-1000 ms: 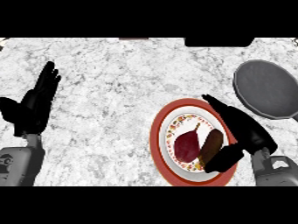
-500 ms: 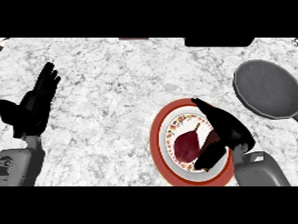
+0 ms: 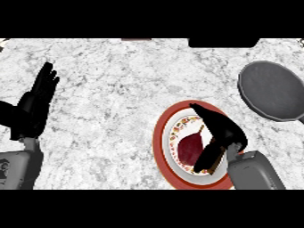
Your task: Pick the pear from the plate and place it in the pan
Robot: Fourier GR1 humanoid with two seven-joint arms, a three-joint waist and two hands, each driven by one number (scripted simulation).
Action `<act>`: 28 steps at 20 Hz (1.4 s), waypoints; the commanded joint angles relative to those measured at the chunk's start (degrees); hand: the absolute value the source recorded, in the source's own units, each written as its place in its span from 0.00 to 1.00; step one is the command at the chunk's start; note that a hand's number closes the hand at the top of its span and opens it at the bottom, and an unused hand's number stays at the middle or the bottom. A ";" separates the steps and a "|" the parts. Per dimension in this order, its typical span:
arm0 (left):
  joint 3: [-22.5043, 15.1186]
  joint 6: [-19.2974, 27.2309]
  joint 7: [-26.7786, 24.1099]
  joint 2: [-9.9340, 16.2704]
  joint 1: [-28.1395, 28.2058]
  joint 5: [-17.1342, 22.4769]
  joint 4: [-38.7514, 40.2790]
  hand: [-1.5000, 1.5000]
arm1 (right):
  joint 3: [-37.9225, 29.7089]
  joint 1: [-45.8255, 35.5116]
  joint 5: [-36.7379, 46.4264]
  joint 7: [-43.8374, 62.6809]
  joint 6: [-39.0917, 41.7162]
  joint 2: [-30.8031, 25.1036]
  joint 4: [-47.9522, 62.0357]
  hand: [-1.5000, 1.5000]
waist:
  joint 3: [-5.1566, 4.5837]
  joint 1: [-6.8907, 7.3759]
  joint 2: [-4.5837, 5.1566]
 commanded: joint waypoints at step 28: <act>-1.20 -0.37 -1.09 -3.07 -1.11 -2.34 2.09 0.50 | 5.98 -32.24 25.96 30.72 -27.86 7.67 23.64 1.00 | -0.11 2.44 0.27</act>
